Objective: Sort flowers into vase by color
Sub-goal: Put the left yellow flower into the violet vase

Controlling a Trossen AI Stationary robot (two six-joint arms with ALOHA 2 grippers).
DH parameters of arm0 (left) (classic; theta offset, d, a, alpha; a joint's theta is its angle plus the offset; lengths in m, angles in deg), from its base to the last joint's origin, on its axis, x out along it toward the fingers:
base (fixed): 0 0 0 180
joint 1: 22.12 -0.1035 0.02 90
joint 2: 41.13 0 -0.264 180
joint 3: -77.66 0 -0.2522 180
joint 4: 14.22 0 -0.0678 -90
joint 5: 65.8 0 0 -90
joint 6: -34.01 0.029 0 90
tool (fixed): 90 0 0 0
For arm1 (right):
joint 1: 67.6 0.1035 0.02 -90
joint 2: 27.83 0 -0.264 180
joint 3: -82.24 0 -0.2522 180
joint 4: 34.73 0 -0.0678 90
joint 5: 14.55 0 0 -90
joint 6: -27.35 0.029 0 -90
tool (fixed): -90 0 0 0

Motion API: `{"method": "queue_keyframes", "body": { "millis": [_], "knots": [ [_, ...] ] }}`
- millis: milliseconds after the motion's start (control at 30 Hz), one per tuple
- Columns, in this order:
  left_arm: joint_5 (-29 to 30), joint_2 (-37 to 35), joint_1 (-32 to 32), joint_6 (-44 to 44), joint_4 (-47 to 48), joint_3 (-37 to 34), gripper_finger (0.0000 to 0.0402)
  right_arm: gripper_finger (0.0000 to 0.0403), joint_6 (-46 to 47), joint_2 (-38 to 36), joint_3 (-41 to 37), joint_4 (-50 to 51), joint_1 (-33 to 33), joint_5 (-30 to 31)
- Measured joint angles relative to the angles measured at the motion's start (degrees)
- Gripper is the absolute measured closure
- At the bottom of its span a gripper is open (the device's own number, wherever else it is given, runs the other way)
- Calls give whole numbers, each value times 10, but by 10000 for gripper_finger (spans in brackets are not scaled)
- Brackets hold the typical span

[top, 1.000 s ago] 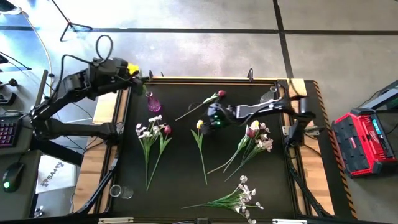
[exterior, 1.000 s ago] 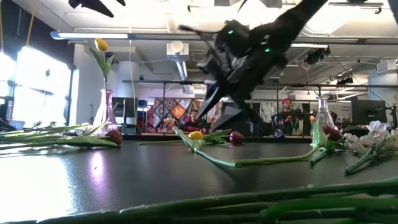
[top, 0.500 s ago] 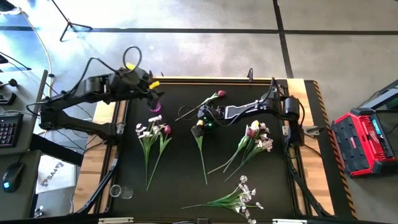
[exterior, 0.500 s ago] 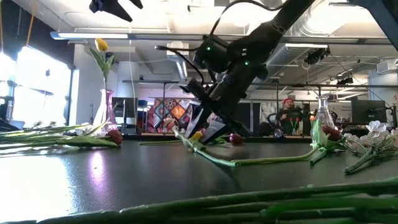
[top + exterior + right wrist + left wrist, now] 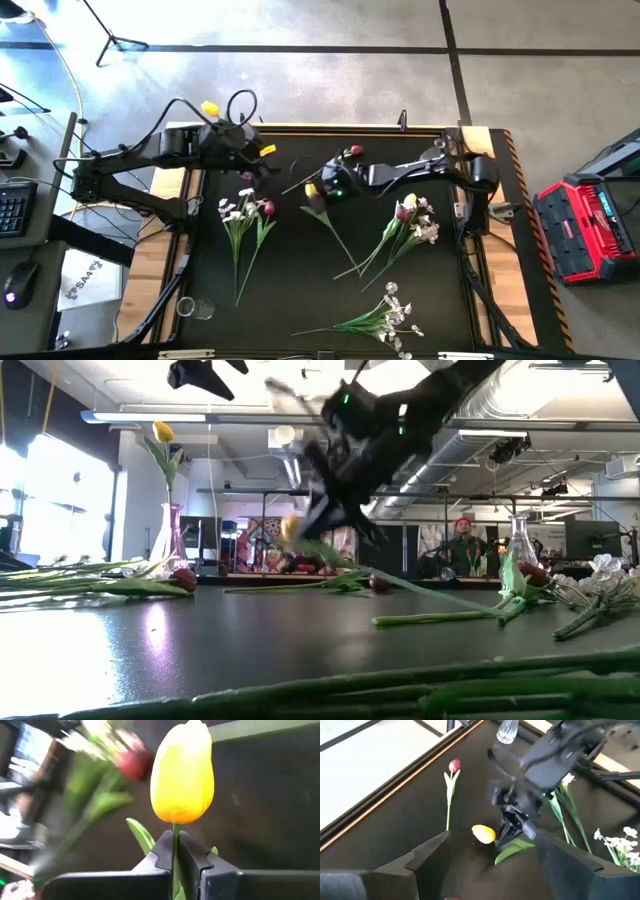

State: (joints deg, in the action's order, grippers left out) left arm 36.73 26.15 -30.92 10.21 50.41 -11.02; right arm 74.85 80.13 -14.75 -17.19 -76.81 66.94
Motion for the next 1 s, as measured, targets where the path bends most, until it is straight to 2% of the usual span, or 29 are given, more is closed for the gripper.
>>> {"method": "queue_keyframes", "body": {
  "millis": [233, 533, 633, 767, 1000],
  "knots": [
    [-18, -4, 0, 30, -49, 0, 129, 401, -68, -101, 0, -121, 6, 81],
    [-16, -4, -2, 60, -109, 0, 129, 402, -197, -208, 0, -211, 6, 135],
    [-30, 5, -2, 83, -151, 0, 129, 402, -226, -225, 0, -251, 6, 134],
    [-98, 41, 1, 120, -232, 0, 129, 402, -235, -227, 1, -299, 5, 105],
    [-82, 88, 0, 120, -289, 0, 142, 403, -231, -227, 1, -300, 3, 83]
  ]
}}
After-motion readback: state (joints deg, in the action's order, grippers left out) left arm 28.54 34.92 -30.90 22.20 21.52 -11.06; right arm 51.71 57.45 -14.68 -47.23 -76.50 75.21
